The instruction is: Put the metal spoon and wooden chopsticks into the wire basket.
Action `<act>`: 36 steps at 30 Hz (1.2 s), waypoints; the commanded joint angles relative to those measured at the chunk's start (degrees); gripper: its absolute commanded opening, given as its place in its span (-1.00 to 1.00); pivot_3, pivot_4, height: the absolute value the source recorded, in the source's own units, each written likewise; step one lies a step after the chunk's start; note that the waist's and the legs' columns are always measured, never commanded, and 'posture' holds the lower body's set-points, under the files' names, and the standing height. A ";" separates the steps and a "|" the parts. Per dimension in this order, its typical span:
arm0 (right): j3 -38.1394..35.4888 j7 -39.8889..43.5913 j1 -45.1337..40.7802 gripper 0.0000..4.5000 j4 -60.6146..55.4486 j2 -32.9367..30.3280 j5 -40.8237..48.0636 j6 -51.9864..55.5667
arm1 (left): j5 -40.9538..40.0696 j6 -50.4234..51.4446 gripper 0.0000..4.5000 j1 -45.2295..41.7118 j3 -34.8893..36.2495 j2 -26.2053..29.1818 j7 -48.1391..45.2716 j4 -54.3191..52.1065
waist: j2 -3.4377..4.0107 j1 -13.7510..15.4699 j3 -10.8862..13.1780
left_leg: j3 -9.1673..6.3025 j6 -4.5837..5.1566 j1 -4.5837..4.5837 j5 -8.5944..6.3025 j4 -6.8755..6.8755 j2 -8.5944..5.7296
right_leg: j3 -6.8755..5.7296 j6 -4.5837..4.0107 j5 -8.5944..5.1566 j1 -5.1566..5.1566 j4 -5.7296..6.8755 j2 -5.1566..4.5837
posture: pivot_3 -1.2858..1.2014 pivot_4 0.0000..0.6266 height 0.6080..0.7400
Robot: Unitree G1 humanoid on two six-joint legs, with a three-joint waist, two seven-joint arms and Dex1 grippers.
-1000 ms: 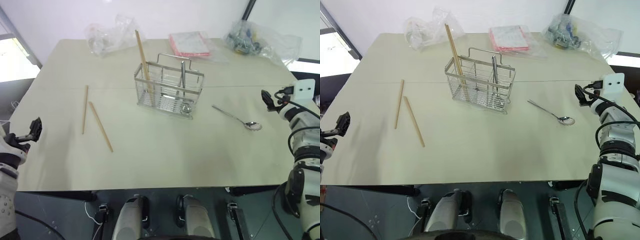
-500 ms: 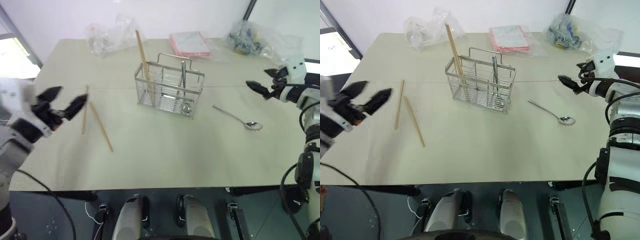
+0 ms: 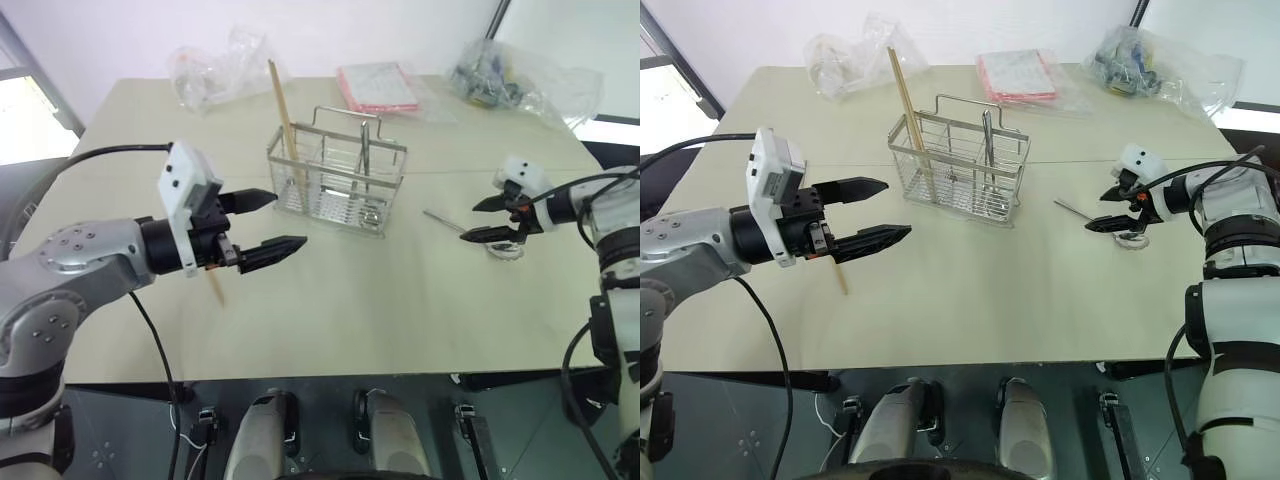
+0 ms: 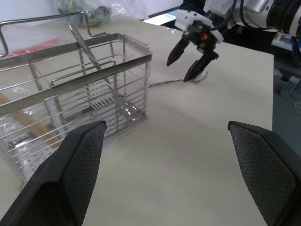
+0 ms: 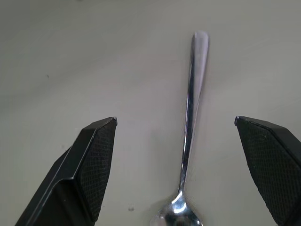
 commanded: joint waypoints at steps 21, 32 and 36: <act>-0.40 -4.05 -2.22 -0.98 4.21 3.11 -3.80 2.10 | -3.48 -0.83 1.00 -1.69 3.50 1.57 2.03 -2.04 | 0.00 0.06 0.00 | -0.03 -0.04 0.06 0.03 0.02 -0.02 | 0.00 0.01 0.00 0.10 0.01 0.01 | 0.03 -0.52 0.37; -16.10 -9.41 -0.95 -0.98 -2.01 1.50 10.10 3.52 | -3.39 -1.77 1.00 -4.74 5.89 1.20 3.80 1.89 | 0.00 0.11 0.00 | -0.03 -0.03 0.06 0.03 0.06 -0.03 | -0.01 0.02 0.01 0.13 0.01 0.00 | 0.03 -0.52 0.37; -25.27 -11.26 -2.96 -0.98 -12.52 4.33 21.37 12.32 | -1.98 -2.42 1.00 -6.87 5.07 0.76 3.79 4.07 | 0.00 0.10 0.00 | -0.04 -0.04 0.07 0.04 0.04 -0.01 | -0.01 0.02 0.01 0.12 0.04 0.01 | 0.03 -0.52 0.37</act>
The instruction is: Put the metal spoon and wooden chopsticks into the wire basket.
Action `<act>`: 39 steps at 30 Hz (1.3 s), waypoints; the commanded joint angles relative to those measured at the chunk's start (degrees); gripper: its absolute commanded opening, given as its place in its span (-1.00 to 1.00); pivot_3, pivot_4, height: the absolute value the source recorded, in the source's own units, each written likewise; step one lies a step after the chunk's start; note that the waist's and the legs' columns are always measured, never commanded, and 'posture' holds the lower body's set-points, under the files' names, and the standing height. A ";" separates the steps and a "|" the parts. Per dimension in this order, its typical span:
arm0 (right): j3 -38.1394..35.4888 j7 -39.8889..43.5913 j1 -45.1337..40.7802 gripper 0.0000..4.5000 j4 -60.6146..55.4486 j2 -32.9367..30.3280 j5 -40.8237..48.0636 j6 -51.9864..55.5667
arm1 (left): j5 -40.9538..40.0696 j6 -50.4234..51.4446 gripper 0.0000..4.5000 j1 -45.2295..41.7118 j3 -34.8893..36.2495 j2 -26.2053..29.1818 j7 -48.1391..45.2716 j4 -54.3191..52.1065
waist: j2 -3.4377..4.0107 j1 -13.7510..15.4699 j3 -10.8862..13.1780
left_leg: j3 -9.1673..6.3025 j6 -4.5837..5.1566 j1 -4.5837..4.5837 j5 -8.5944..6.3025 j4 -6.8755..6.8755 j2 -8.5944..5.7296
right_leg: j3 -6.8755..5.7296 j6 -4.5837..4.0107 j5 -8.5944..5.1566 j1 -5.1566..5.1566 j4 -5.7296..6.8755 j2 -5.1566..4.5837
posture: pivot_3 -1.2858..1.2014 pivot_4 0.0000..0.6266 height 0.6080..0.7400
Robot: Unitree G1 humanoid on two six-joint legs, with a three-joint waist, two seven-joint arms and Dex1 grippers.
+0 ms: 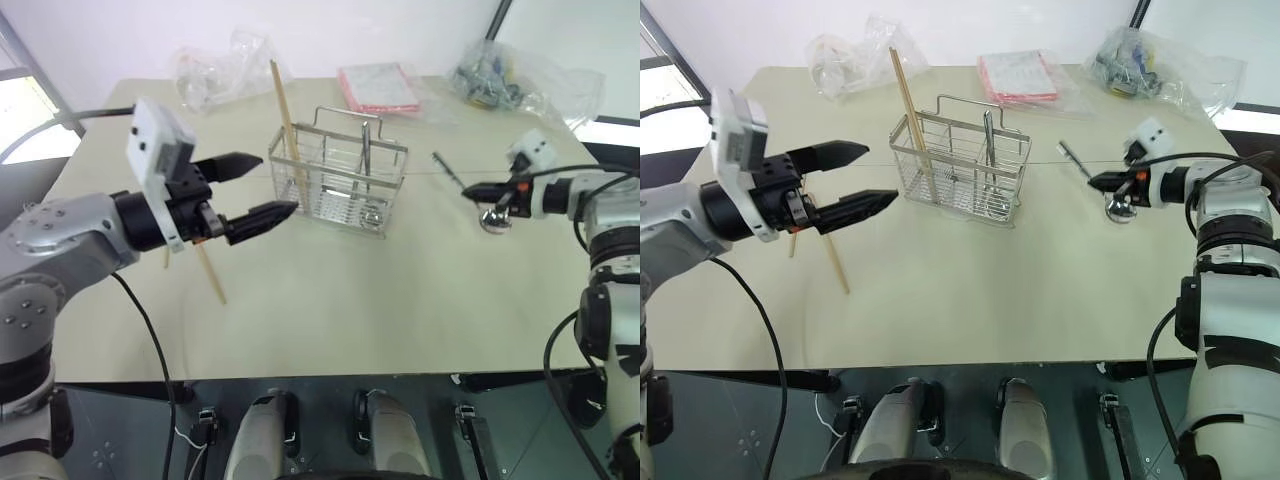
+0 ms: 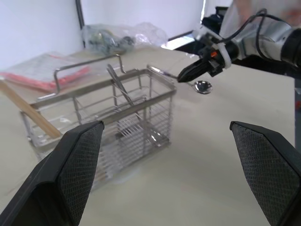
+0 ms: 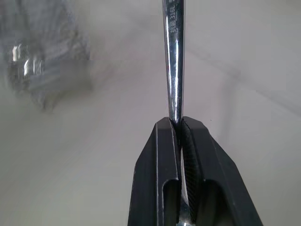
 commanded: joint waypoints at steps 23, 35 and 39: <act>-6.59 -23.04 4.51 -0.98 -45.83 24.96 26.85 20.74 | 2.14 -1.61 1.00 -6.47 1.75 -1.73 1.56 2.49 | -0.01 0.89 -0.02 | -0.01 0.00 0.00 0.01 -0.01 -0.02 | -0.01 0.00 0.01 -0.02 0.08 0.02 | 0.03 -0.52 0.37; -3.29 -23.66 9.14 -0.67 -39.90 26.11 22.83 12.30 | 1.63 -1.40 1.00 -6.46 2.10 -1.57 2.83 2.28 | -0.01 0.27 -0.02 | -0.05 0.00 0.02 0.01 -0.02 -0.01 | -0.01 0.00 0.01 0.00 0.09 0.04 | 0.03 -0.52 0.37; -4.28 -24.83 8.36 0.11 -39.46 25.76 23.17 11.58 | 1.68 -1.55 1.00 -7.20 2.03 -1.64 2.81 3.05 | -0.01 0.04 -0.02 | -0.07 -0.01 0.02 0.01 -0.04 0.00 | -0.01 0.00 0.01 0.00 0.09 0.04 | 0.03 -0.52 0.37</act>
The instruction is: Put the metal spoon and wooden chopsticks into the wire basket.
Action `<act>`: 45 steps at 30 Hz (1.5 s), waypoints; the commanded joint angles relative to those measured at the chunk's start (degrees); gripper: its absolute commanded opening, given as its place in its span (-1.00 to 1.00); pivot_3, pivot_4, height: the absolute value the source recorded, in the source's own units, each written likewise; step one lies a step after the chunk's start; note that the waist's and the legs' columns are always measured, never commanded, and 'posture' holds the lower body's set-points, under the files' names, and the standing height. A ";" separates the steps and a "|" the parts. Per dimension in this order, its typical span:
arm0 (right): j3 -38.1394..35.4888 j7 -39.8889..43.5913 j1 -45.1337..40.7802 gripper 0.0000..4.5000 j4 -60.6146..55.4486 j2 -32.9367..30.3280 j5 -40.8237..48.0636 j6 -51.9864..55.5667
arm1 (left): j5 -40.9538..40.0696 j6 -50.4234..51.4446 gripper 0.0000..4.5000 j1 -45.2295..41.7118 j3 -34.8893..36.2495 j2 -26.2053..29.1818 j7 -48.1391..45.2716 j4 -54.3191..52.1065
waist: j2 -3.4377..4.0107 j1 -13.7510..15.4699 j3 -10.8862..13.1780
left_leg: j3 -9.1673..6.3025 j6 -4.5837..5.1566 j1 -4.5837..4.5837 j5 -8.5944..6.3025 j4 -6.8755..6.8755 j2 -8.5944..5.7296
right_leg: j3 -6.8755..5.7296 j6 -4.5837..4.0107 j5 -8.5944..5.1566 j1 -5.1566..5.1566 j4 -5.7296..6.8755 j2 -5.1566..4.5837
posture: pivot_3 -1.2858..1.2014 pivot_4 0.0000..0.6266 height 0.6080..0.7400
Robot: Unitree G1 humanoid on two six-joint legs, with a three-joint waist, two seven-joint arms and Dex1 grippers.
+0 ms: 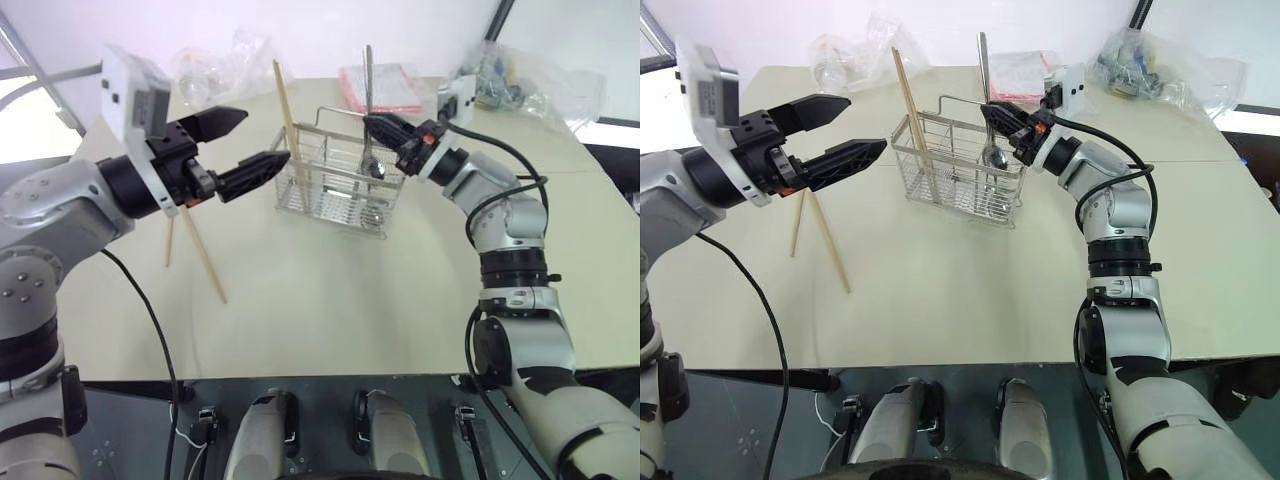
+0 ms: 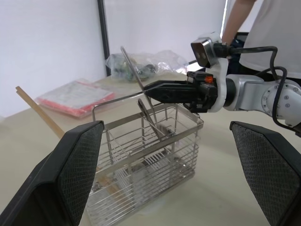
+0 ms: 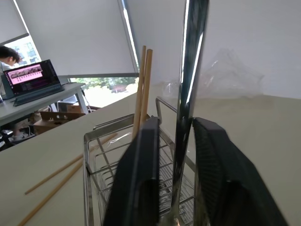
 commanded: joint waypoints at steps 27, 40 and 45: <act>-4.29 18.33 6.52 0.98 -27.13 -22.27 21.09 23.08 | 27.56 14.41 1.00 -11.91 0.37 -6.65 27.93 41.07 | -0.05 0.29 0.02 | 0.02 0.07 -0.02 -0.03 -0.02 -0.01 | -0.02 0.02 0.00 -0.02 -0.01 -0.06 | 0.03 -0.52 0.37; -7.29 12.02 13.38 0.98 -31.44 -22.62 22.23 23.60 | 39.51 9.71 1.00 -17.35 -3.26 -11.81 22.39 59.28 | -0.12 1.14 0.03 | 0.07 0.04 -0.06 -0.04 -0.02 0.00 | -0.01 0.02 0.01 -0.12 -0.02 -0.12 | 0.03 -0.52 0.37; -7.44 11.02 13.89 0.98 -31.13 -22.53 21.63 22.74 | 42.88 7.87 1.00 -18.36 -3.68 -13.09 21.35 62.61 | -0.13 1.43 0.02 | 0.08 0.04 -0.07 -0.04 -0.01 0.00 | -0.01 0.01 0.02 -0.13 -0.02 -0.14 | 0.03 -0.52 0.37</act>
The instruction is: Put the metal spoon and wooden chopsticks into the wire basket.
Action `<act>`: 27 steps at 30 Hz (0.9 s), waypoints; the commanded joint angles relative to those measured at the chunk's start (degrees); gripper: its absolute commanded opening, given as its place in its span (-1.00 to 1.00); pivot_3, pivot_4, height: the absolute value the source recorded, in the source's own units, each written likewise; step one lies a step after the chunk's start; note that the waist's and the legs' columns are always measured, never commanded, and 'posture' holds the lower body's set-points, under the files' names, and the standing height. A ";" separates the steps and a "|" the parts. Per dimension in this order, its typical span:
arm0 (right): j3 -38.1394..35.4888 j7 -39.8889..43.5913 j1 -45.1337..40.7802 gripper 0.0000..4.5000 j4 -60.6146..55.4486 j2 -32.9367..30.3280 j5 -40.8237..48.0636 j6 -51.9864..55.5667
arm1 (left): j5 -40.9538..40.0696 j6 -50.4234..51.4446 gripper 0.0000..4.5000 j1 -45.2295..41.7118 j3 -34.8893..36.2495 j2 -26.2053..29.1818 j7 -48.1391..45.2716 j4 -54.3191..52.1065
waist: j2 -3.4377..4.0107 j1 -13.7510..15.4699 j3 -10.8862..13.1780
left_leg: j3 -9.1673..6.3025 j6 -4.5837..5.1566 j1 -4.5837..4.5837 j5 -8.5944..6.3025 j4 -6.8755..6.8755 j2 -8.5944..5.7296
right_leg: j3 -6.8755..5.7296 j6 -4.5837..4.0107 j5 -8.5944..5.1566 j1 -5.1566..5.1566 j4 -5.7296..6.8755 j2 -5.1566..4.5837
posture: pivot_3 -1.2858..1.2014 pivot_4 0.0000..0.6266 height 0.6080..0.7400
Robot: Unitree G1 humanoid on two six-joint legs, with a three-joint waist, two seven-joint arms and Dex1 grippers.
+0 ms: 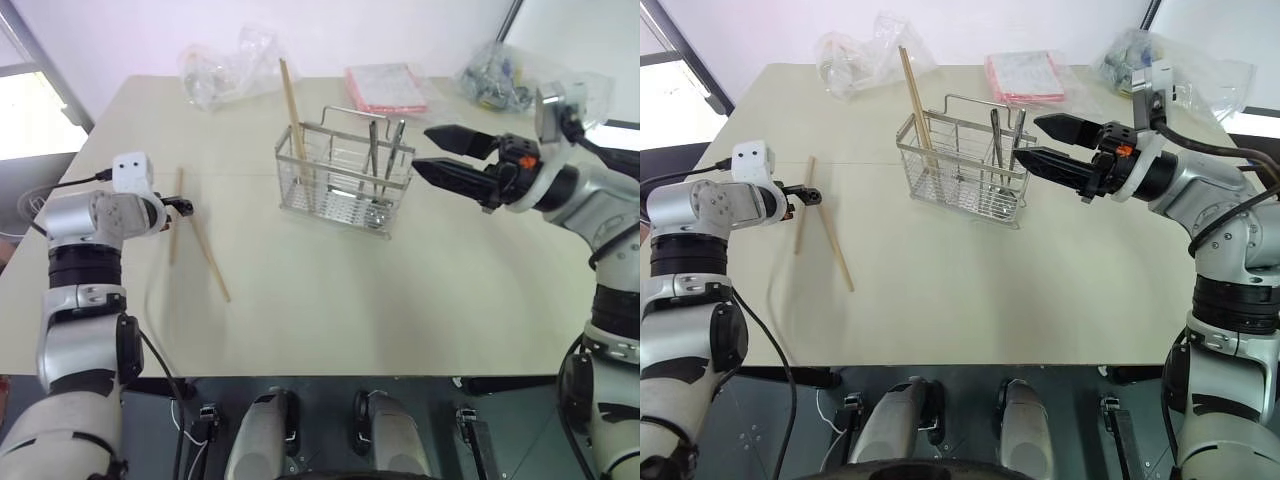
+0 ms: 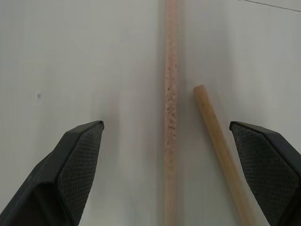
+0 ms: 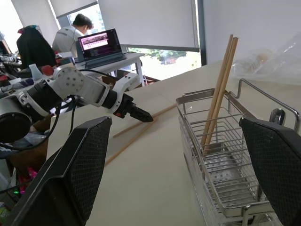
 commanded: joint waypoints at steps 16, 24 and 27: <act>-0.73 -3.13 -1.53 1.00 -0.03 0.14 0.32 -2.51 | 8.84 -5.84 -0.26 -1.08 -1.44 -1.27 -5.24 6.39 | 0.00 -0.04 -0.02 | 0.00 0.02 0.02 -0.01 0.01 0.01 | 0.00 -0.01 0.01 0.00 0.02 -0.02 | 0.03 -0.52 0.37; -1.02 -3.83 -2.16 1.00 0.21 0.29 0.71 -2.42 | 9.68 -6.50 -0.99 -1.54 0.20 -1.37 -4.40 6.38 | 0.02 -0.08 -0.03 | 0.00 0.09 0.03 -0.05 0.01 0.01 | 0.00 -0.01 0.01 0.00 0.02 -0.02 | 0.03 -0.52 0.37; -1.13 -4.03 -2.16 1.00 0.06 0.23 0.91 -2.33 | 9.48 -6.52 -0.99 -1.33 1.49 -1.05 -3.62 5.32 | 0.02 -0.11 -0.03 | 0.00 0.09 0.03 -0.05 0.01 0.02 | 0.00 -0.01 0.01 0.00 0.02 -0.01 | 0.03 -0.52 0.37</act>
